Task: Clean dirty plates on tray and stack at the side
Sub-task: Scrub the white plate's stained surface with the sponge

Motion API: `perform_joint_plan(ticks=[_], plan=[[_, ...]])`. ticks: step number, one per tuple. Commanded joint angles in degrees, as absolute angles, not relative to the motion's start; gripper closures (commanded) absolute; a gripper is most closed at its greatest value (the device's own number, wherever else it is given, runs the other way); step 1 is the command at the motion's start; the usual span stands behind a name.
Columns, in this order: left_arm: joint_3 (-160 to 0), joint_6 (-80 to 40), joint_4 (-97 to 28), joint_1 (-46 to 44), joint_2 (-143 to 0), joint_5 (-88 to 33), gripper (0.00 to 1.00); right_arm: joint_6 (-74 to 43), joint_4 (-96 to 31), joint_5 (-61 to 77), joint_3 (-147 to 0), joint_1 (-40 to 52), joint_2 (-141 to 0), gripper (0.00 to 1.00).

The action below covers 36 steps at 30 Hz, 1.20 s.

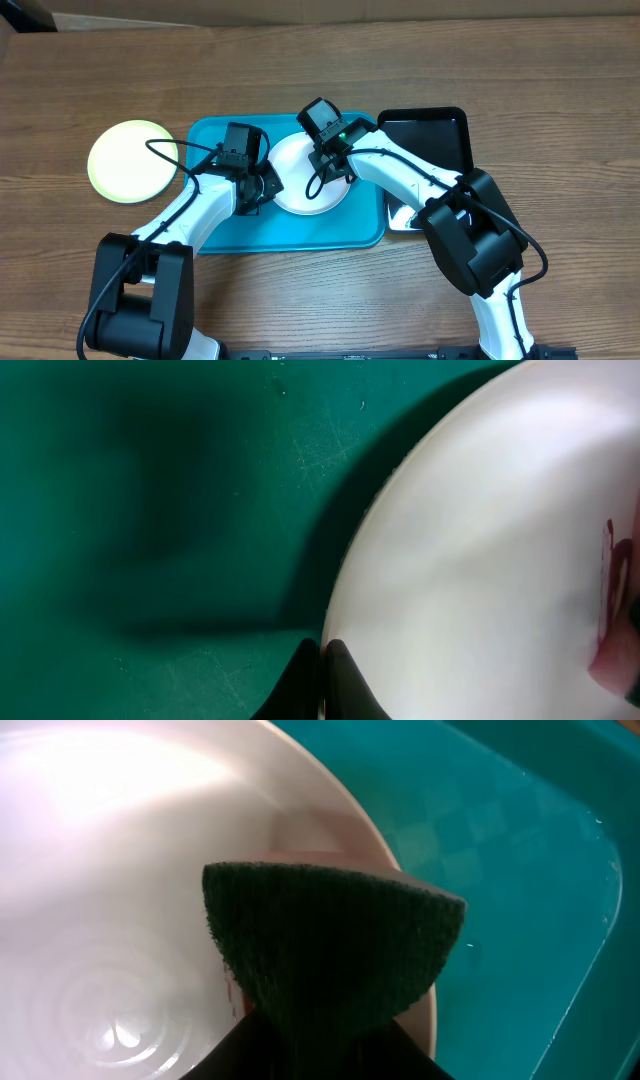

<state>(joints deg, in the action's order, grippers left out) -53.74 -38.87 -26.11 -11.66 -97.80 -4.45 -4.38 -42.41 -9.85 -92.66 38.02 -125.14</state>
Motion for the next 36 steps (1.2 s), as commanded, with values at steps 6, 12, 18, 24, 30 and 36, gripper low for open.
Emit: perform_joint_plan(ticks=[6,12,18,24,30,36], plan=[[-54.4,-38.7,-26.5,-12.2,-99.0,-3.6,0.96,-4.5,-42.7,-10.5,-92.9,38.1,-125.2,0.73],[-54.4,-38.7,-26.5,-12.2,-99.0,-3.6,0.96,-4.5,-43.5,-10.5,-92.9,38.1,-125.2,0.86],[-54.4,-38.7,-26.6,-12.2,-99.0,-3.4,0.96,-4.5,-42.4,-10.4,-92.5,38.1,-125.5,0.96],[-54.4,-38.7,-26.6,-12.2,-99.0,-3.4,0.96,-4.7,-40.7,-6.2,-91.5,38.1,-127.4,0.96],[-54.4,-38.8,-26.5,-12.2,-99.0,-3.2,0.96,-4.7,-40.8,3.9,-91.1,38.1,-128.9,0.96],[-54.4,-38.8,-26.5,-12.2,-99.0,-3.2,0.96,-4.6,-41.1,14.3,-91.1,38.2,-128.9,0.96]])
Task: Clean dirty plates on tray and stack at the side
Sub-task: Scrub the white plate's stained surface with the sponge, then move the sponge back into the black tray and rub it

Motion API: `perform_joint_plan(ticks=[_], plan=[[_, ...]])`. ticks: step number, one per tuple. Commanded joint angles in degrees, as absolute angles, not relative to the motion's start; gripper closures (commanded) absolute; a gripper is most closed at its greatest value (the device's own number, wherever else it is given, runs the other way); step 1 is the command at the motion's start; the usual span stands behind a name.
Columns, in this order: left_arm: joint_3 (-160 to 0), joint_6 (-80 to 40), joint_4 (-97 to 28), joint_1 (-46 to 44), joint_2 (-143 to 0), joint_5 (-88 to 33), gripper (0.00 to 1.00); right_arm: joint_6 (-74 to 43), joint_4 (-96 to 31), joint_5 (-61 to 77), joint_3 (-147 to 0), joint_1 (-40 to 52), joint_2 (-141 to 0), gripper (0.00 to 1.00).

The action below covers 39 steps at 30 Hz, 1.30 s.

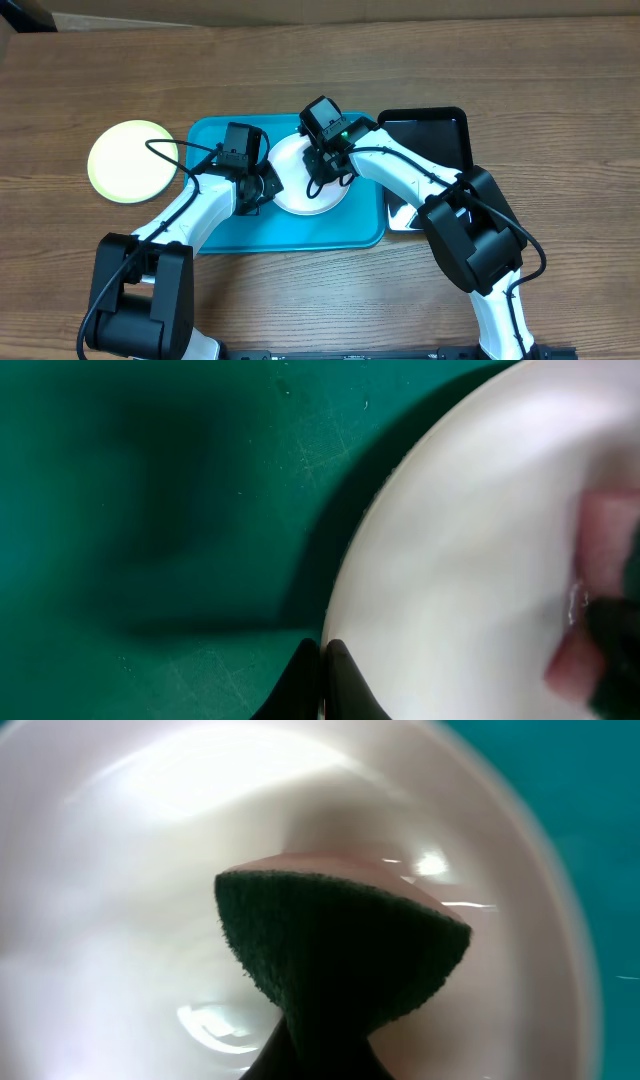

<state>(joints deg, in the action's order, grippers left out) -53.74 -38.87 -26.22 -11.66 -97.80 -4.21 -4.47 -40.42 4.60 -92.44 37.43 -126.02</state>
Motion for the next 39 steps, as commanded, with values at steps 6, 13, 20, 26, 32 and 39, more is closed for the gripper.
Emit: perform_joint_plan(ticks=[6,13,20,26,32,39], plan=[[-54.4,-38.7,-26.5,-12.2,-99.0,-3.0,0.96,-4.4,-42.2,16.5,-94.3,36.7,-127.7,0.96],[-54.4,-38.7,-26.7,-12.2,-99.0,-2.5,0.96,-3.3,-47.9,25.7,-103.6,30.4,-121.4,0.96],[-54.4,-38.8,-26.7,-12.2,-99.0,-2.4,0.96,2.5,-59.0,31.9,-105.9,21.9,-116.1,0.96],[-54.4,-38.8,-26.7,-12.2,-99.0,-2.4,0.96,3.5,-69.4,21.1,-104.8,14.8,-115.8,0.96],[-54.4,-38.8,-26.7,-12.2,-99.0,-2.4,0.96,3.0,-70.7,10.7,-98.6,11.2,-115.8,0.96],[-54.4,-38.8,-26.7,-12.2,-99.0,-2.4,0.96,0.8,-61.1,6.4,-89.1,10.9,-115.8,0.96]])
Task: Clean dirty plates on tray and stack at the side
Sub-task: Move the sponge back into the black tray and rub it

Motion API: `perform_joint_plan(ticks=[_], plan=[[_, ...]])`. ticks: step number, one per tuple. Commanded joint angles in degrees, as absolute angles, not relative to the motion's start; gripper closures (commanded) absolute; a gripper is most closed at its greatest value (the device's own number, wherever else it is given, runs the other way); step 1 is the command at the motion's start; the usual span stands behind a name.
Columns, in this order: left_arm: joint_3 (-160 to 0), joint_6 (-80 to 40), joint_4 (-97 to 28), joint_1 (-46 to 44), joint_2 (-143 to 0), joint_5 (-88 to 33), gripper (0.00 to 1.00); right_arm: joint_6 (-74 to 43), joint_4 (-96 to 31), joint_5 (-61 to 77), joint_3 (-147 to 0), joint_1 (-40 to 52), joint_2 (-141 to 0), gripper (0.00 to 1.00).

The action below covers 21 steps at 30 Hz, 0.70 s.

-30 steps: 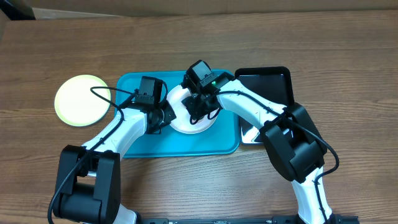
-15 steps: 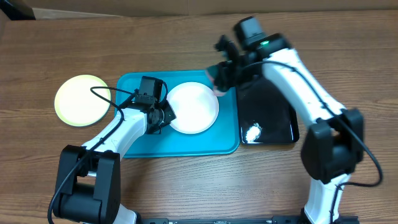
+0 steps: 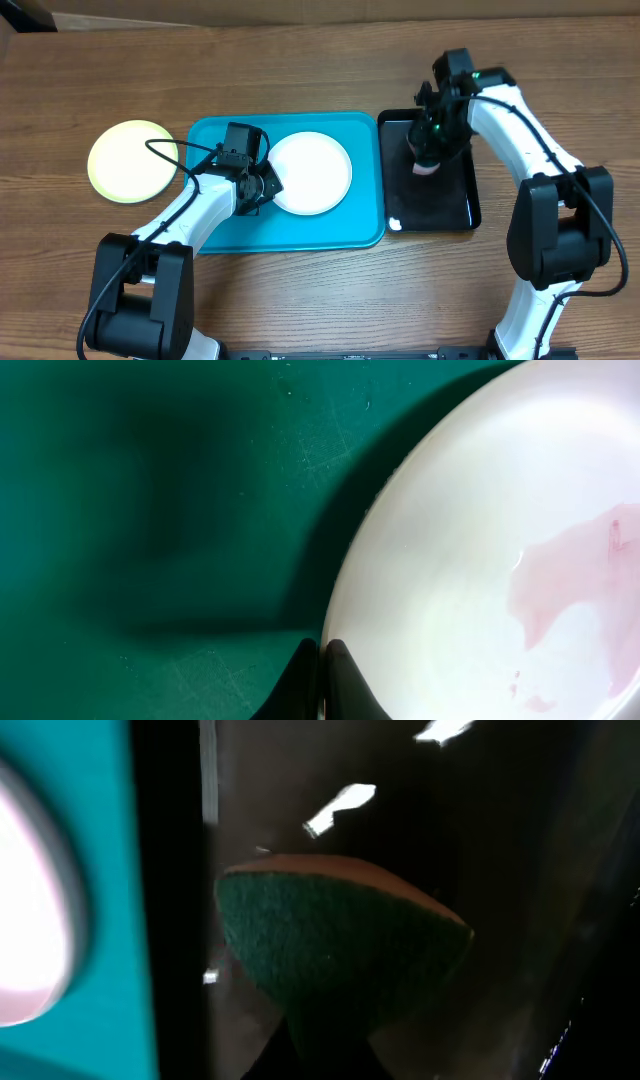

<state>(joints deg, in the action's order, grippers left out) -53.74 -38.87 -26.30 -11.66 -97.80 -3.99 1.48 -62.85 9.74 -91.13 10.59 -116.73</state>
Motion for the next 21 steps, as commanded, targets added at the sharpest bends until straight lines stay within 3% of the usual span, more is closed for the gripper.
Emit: perform_joint_plan(ticks=[1,9,10,14,16,21], plan=[[-54.4,-38.8,-26.7,-12.2,-99.0,-2.4,0.96,0.2,-60.2,5.7,-88.3,10.9,-115.8,0.96],[-54.4,-38.8,-26.7,-12.2,-99.0,-2.4,0.96,-0.3,-56.1,5.0,-84.7,11.2,-115.9,0.96],[-54.4,-38.8,-26.7,-12.2,-99.0,-2.4,0.96,-0.3,-55.9,5.2,-84.3,11.3,-115.9,0.91],[-54.4,-38.8,-26.7,-12.2,-99.0,-2.5,0.96,-0.4,-55.4,5.1,-83.6,11.9,-115.9,0.27],[-54.4,-38.8,-26.7,-12.2,-99.0,-2.5,0.96,-0.4,-54.8,5.1,-83.6,11.9,-115.8,0.18],[-54.4,-38.8,-26.7,-12.2,-99.0,-2.5,0.96,-0.4,-54.6,5.0,-83.6,11.8,-115.8,0.16]])
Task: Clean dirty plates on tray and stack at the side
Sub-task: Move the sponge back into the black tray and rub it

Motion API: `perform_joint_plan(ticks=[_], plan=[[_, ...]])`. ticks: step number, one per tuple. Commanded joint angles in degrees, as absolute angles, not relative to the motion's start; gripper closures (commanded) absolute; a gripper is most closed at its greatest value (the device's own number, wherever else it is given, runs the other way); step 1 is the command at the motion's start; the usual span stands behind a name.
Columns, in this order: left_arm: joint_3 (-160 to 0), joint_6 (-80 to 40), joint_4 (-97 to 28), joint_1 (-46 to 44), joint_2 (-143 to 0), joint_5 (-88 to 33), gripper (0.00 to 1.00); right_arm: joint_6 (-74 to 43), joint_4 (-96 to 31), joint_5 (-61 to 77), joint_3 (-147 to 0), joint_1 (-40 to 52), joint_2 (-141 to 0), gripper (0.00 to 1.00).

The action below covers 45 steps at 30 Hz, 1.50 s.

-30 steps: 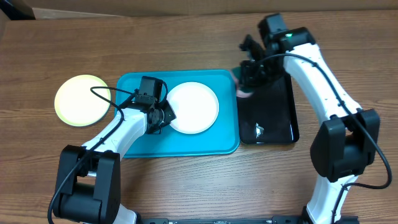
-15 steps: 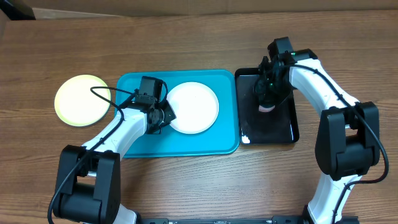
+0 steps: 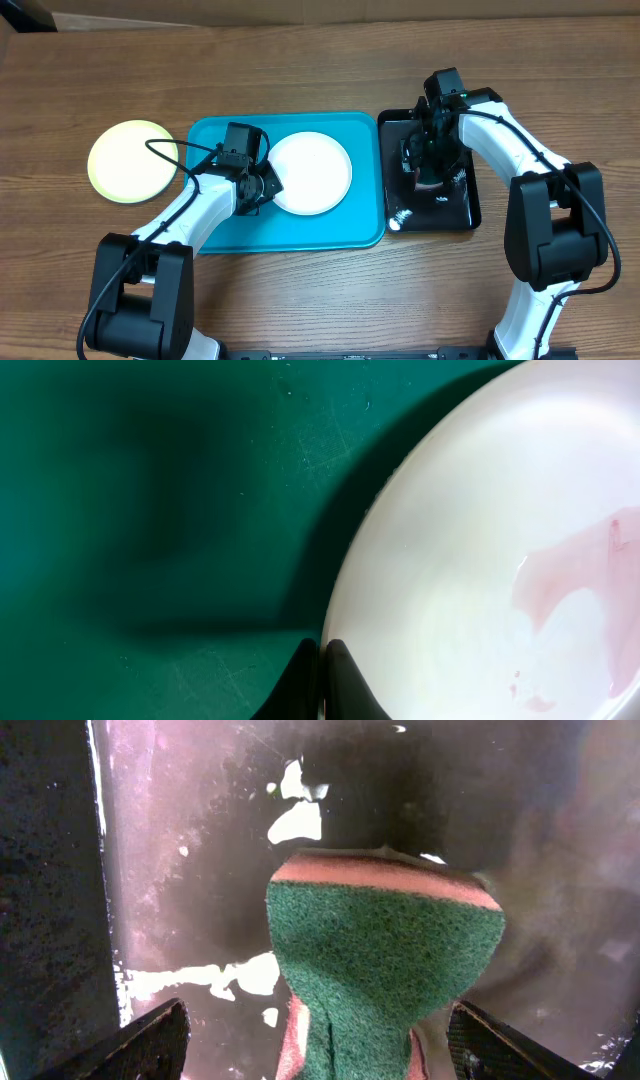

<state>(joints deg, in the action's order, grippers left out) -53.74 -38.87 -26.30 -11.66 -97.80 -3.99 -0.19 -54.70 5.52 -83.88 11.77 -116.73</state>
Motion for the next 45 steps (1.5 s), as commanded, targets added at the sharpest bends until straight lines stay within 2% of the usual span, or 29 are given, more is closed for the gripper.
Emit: perform_joint_plan(ticks=[1,5,13,14,17,20,23,24,25,26,28,30,31,32,34,35,36,37,38,39,41,43,44,45], plan=[[-54.4,-38.8,-26.7,-12.2,-99.0,-2.5,0.96,-0.4,-54.7,5.0,-83.6,11.8,-115.8,0.17],[-54.4,-38.8,-26.7,-12.2,-99.0,-2.5,0.96,-0.4,-55.2,5.0,-83.6,11.8,-115.8,0.26],[-54.4,-38.8,-26.7,-12.2,-99.0,-2.5,0.96,-0.4,-53.5,4.9,-81.3,11.8,-115.9,0.27],[-54.4,-38.8,-26.7,-12.2,-99.0,-2.5,0.96,-0.4,-53.0,5.0,-80.9,11.8,-115.9,0.31],[-54.4,-38.8,-26.7,-12.2,-99.0,-2.5,0.96,-0.4,-52.1,5.0,-80.4,11.8,-115.9,0.52],[-54.4,-38.8,-26.7,-12.2,-99.0,-2.5,0.96,-0.4,-51.2,4.9,-80.5,11.8,-115.8,0.96],[-54.4,-38.8,-26.7,-12.2,-99.0,-2.5,0.96,-0.4,-51.5,5.1,-80.9,11.8,-115.8,0.96],[-54.4,-38.8,-26.7,-12.2,-99.0,-2.5,0.96,-0.4,-51.9,5.2,-81.4,11.8,-115.8,0.73],[-54.4,-38.8,-26.7,-12.2,-99.0,-2.4,0.96,-0.4,-52.5,5.2,-81.9,11.8,-115.8,0.58],[-54.4,-38.8,-26.7,-12.2,-99.0,-2.5,0.96,-0.4,-53.0,5.2,-82.3,11.8,-115.8,0.48],[-54.4,-38.8,-26.7,-12.2,-99.0,-2.5,0.96,-0.4,-53.2,5.2,-82.7,11.8,-115.8,0.42],[-54.4,-38.8,-26.7,-12.2,-99.0,-2.5,0.96,-0.4,-52.9,5.1,-82.7,11.8,-115.8,0.41],[-54.4,-38.8,-26.7,-12.2,-99.0,-2.5,0.96,-0.4,-52.7,5.2,-82.7,11.8,-115.8,0.44],[-54.4,-38.8,-26.7,-12.2,-99.0,-2.5,0.96,-0.4,-52.5,5.1,-82.7,11.8,-115.8,0.55],[-54.4,-38.8,-26.7,-12.2,-99.0,-2.5,0.96,-0.4,-51.8,5.1,-82.7,11.8,-115.8,0.95],[-54.4,-38.8,-26.7,-12.2,-99.0,-2.5,0.96,-0.4,-51.4,5.1,-82.7,11.8,-115.8,0.96],[-54.4,-38.8,-26.7,-12.2,-99.0,-2.5,0.96,-0.4,-51.2,5.1,-82.7,11.8,-115.8,0.96],[-54.4,-38.8,-26.7,-12.2,-99.0,-2.5,0.96,-0.4,-51.0,5.1,-82.7,11.8,-115.8,0.73],[-54.4,-38.8,-26.7,-12.2,-99.0,-2.5,0.96,-0.5,-50.8,5.1,-82.7,11.8,-115.8,0.45],[-54.4,-38.8,-26.7,-12.2,-99.0,-2.5,0.96,-0.5,-50.7,5.1,-82.7,11.8,-115.8,0.37],[-54.4,-38.8,-26.7,-12.2,-99.0,-2.5,0.96,-0.5,-50.5,5.1,-82.7,11.8,-115.8,0.27],[-54.4,-38.8,-26.7,-12.2,-99.0,-2.5,0.96,-0.5,-50.2,5.1,-82.7,11.8,-115.8,0.24],[-54.4,-38.8,-26.7,-12.2,-99.0,-2.5,0.96,-0.5,-49.9,5.1,-82.6,11.8,-115.8,0.28],[-54.4,-38.8,-26.7,-12.2,-99.0,-2.5,0.96,-0.5,-49.5,5.1,-82.5,11.8,-115.8,0.4]])
